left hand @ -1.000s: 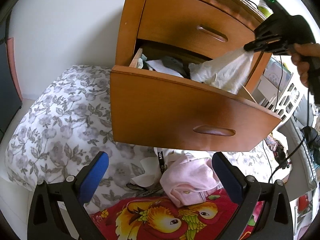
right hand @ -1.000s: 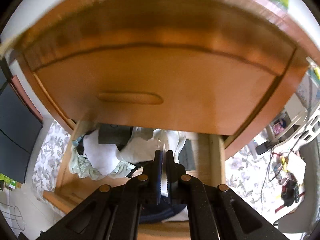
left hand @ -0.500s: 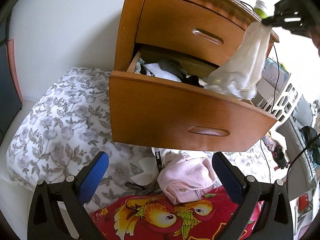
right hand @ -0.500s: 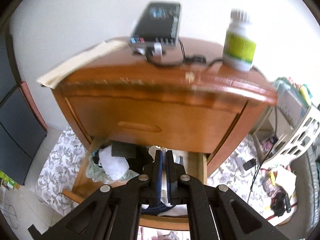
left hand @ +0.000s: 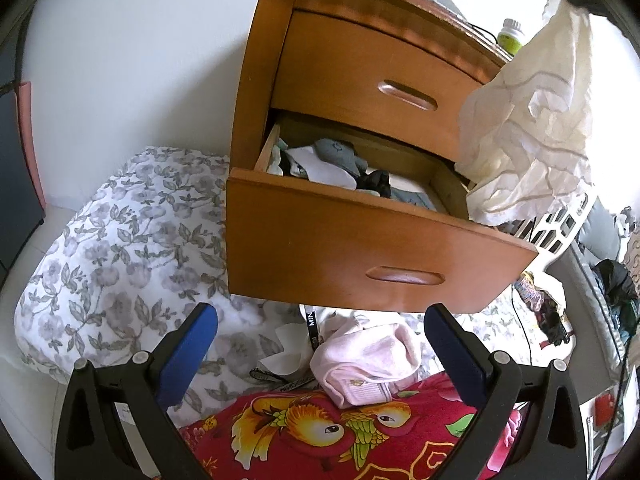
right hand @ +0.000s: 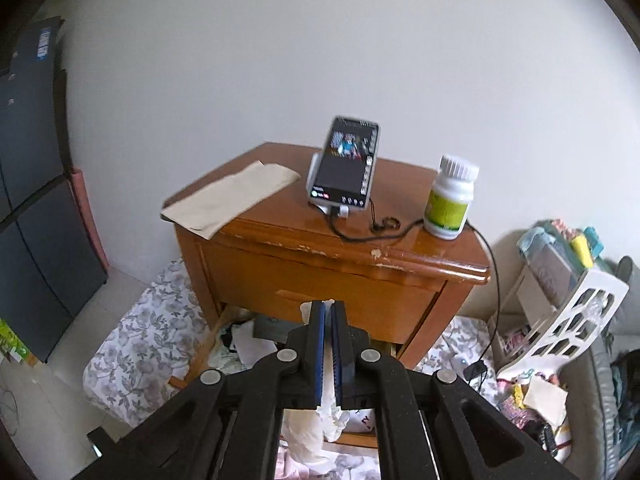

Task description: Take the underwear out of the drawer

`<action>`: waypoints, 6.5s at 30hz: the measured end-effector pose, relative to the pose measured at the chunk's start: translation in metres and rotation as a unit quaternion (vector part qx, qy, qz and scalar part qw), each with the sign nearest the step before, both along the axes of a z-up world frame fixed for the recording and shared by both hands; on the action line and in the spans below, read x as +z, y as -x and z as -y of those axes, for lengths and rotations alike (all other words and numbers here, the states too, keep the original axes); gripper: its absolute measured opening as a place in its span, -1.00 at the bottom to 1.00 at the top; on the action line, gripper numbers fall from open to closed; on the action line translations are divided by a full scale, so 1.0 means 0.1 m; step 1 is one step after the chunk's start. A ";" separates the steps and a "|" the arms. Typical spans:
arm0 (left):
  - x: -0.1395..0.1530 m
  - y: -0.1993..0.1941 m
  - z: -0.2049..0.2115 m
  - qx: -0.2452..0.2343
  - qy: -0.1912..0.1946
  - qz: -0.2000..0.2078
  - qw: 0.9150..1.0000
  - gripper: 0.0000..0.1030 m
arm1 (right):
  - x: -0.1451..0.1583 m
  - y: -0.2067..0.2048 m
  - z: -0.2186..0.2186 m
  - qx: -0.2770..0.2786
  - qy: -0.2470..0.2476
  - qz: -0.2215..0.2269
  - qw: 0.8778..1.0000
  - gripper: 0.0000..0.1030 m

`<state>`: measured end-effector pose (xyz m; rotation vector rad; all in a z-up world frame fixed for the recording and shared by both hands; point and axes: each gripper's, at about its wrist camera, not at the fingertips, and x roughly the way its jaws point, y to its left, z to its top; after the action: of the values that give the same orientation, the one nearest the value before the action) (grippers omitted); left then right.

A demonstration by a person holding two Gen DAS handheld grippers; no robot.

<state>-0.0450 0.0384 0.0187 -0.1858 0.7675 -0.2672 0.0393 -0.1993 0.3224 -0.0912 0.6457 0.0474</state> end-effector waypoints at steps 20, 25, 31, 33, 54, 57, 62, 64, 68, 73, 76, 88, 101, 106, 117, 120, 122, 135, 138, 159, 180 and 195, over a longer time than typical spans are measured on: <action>0.08 0.04 -0.04 0.001 0.004 0.009 1.000 0.99 | -0.31 0.31 -0.26 0.037 0.033 -0.067 0.997 -0.93; 0.06 0.03 -0.04 0.001 0.003 0.005 1.000 0.99 | -0.77 0.18 -0.34 0.050 0.036 -0.122 0.991 -0.93; 0.03 0.01 -0.05 0.000 0.003 0.000 1.000 0.99 | -1.43 -0.01 -0.49 0.062 0.042 -0.190 0.979 -0.93; 0.02 0.01 -0.06 0.001 0.003 -0.001 1.000 0.99 | -1.65 -0.07 -0.54 0.065 0.047 -0.210 0.974 -0.93; -0.13 -0.05 -0.12 0.006 0.001 -0.023 1.000 1.00 | -2.95 -0.32 -0.90 0.074 0.063 -0.316 0.944 -0.92; -0.12 -0.05 -0.12 0.006 0.000 -0.021 1.000 1.00 | -2.89 -0.31 -0.90 0.077 0.070 -0.312 0.945 -0.83; -0.11 -0.04 -0.12 0.006 -0.001 -0.020 1.000 1.00 | -2.78 -0.29 -0.85 0.073 0.080 -0.304 0.946 0.05; -0.11 -0.04 -0.12 0.007 0.000 -0.019 1.000 1.00 | -2.73 -0.28 -0.81 0.074 0.083 -0.302 0.947 0.09; -0.10 -0.04 -0.14 0.014 0.006 -0.015 1.000 1.00 | -2.61 -0.26 -0.72 0.070 0.093 -0.295 0.948 0.26; -0.09 -0.02 -0.14 0.021 0.004 -0.008 1.000 1.00 | -2.39 -0.23 -0.60 0.067 0.119 -0.274 0.952 0.50; -0.07 0.00 -0.13 0.028 0.002 -0.003 1.000 1.00 | -2.26 -0.19 -0.53 0.066 0.123 -0.260 0.956 0.59; 0.03 0.07 0.02 0.044 -0.023 0.007 0.999 1.00 | -2.16 0.18 -0.33 0.073 0.043 -0.182 0.980 1.00; 0.06 0.08 0.23 0.050 -0.061 -0.002 0.997 1.00 | -2.07 0.66 0.04 -0.027 -0.026 -0.078 0.996 1.00; 0.10 0.08 0.36 0.039 -0.078 0.003 0.996 1.00 | -2.16 0.70 0.10 -0.028 -0.042 -0.076 0.996 1.00; 0.12 0.06 0.55 0.024 -0.096 0.003 0.995 1.00 | -2.46 0.68 0.18 -0.034 -0.068 -0.101 0.992 1.00; 0.14 0.03 0.55 0.027 -0.100 0.001 0.995 1.00 | -2.51 0.67 0.20 -0.034 -0.075 -0.103 0.991 1.00; 0.16 0.00 0.57 0.026 -0.110 0.001 0.994 1.00 | -2.53 0.66 0.23 -0.034 -0.088 -0.104 0.990 1.00; 0.19 -0.16 0.65 0.016 -0.125 -0.009 0.992 1.00 | -2.67 0.60 0.45 -0.063 -0.107 -0.108 0.986 1.00; 0.24 -0.22 0.65 0.010 -0.124 -0.009 0.992 1.00 | -2.69 0.58 0.47 -0.064 -0.110 -0.109 0.986 1.00; 0.53 -1.69 0.74 -0.018 -0.114 -0.134 0.984 0.99 | -2.98 0.42 0.61 -0.080 -0.129 -0.131 0.980 1.00; -0.24 -2.73 1.32 0.016 -0.220 -0.250 0.943 0.68 | -3.29 0.27 0.67 -0.076 -0.139 -0.154 0.975 1.00; -0.52 -3.00 1.35 0.015 -0.241 -0.291 0.926 0.39 | -3.37 0.23 0.69 -0.073 -0.146 -0.158 0.974 1.00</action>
<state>0.2548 -0.0966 -0.0329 0.2037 1.3958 0.0212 0.0160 -0.2686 -0.0142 0.2528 0.9557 0.0132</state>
